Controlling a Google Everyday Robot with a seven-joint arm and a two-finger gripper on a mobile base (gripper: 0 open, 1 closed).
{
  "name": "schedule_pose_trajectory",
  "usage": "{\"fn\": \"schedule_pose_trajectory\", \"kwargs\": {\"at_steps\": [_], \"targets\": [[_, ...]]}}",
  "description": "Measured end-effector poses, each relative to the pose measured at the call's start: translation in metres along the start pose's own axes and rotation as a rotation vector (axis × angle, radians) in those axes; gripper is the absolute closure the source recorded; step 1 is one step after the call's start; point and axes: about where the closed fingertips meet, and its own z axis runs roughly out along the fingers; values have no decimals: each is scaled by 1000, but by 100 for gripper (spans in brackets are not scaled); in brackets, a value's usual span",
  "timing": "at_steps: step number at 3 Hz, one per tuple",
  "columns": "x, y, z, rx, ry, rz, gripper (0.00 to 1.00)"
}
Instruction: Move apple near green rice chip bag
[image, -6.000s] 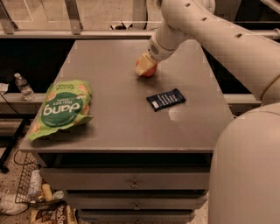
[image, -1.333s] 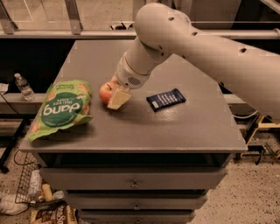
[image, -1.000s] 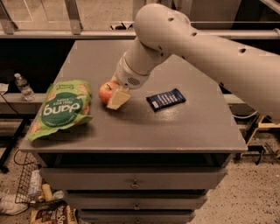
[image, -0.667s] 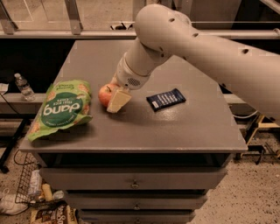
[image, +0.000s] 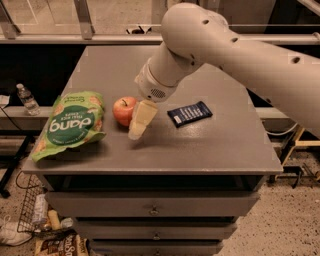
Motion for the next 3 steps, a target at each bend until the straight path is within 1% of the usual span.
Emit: {"fn": "schedule_pose_trajectory", "kwargs": {"at_steps": [1, 2, 3], "targets": [[10, -1, -12, 34, 12, 11, 0], [51, -3, -36, 103, 27, 75, 0], [111, -4, -60, 165, 19, 162, 0]]}}
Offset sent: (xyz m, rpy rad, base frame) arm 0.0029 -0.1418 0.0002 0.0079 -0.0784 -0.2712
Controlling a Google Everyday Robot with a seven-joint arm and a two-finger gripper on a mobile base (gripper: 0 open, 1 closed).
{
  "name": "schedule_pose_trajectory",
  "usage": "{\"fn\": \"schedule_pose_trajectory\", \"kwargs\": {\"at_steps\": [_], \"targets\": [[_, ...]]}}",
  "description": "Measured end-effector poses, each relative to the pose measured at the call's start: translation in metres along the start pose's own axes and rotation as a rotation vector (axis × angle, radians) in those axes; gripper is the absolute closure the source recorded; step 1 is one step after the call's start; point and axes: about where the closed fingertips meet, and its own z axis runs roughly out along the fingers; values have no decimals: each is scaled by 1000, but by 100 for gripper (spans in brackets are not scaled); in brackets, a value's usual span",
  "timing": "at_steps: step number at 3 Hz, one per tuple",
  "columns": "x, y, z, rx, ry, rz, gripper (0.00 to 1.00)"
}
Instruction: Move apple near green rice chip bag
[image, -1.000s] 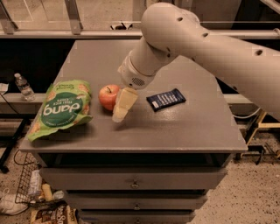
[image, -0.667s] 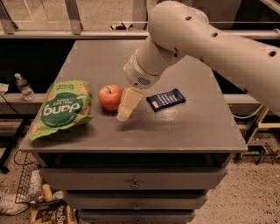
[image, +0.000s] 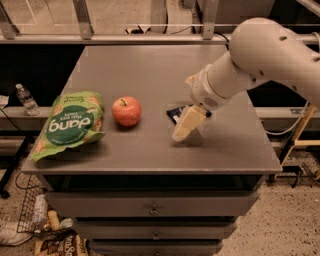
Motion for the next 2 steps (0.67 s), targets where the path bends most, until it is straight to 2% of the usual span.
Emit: {"fn": "schedule_pose_trajectory", "kwargs": {"at_steps": [1, 2], "targets": [[48, -11, -16, 36, -15, 80, 0], [54, -11, -19, 39, -15, 90, 0]]}}
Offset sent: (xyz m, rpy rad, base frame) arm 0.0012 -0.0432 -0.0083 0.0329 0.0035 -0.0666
